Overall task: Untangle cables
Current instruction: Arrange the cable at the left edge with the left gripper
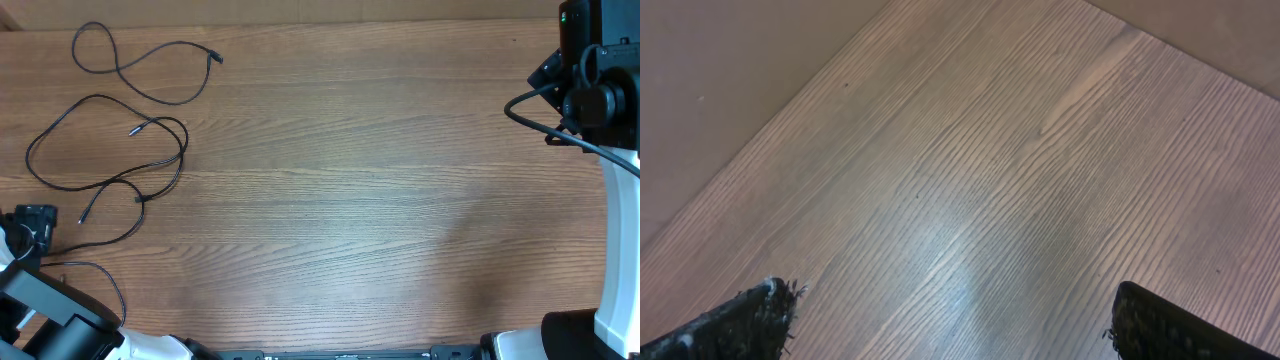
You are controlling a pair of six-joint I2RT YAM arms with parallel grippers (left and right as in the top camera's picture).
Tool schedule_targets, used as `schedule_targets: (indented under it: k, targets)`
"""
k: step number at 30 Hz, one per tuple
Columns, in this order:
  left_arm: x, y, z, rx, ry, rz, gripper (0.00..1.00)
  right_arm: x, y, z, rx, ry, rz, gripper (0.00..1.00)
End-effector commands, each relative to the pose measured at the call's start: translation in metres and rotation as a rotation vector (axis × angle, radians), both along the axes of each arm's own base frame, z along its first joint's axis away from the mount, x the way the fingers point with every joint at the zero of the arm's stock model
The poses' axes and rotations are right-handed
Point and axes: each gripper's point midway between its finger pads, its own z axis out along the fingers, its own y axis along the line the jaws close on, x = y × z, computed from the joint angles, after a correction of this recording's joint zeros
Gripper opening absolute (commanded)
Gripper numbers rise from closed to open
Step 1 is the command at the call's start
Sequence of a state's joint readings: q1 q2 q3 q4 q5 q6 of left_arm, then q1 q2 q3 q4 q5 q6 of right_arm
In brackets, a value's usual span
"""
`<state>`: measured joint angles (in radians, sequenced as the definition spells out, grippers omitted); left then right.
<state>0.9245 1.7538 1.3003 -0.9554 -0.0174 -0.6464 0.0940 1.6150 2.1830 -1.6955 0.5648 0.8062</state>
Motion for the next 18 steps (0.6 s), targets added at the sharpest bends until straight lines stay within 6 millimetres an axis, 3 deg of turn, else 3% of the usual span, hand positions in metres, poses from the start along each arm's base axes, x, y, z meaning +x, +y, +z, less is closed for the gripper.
schedule_targets:
  k: [1,5,11,15,17,18]
  targets:
    - [-0.008,-0.024,-0.005,-0.1,0.024,-0.028,0.99,0.0,-0.001,0.0,-0.01,0.005,0.006,1.0]
    - [-0.022,-0.048,-0.019,-0.182,0.082,-0.004,1.0,0.0,-0.001,0.0,-0.01,0.005,0.006,1.0]
    - [-0.038,-0.069,-0.047,-0.234,0.12,0.044,1.0,0.0,-0.001,0.0,-0.01,0.005,0.006,1.0]
    - [-0.037,-0.078,-0.062,-0.244,0.106,0.031,1.0,0.0,-0.001,0.0,-0.01,0.005,0.006,1.0]
    - [-0.034,-0.079,-0.072,-0.219,0.094,0.005,0.97,0.0,-0.001,0.0,-0.01,0.005,0.006,1.0]
    - [-0.03,-0.079,-0.076,-0.204,0.084,-0.03,0.88,0.0,-0.001,0.0,-0.01,0.005,0.006,1.0]
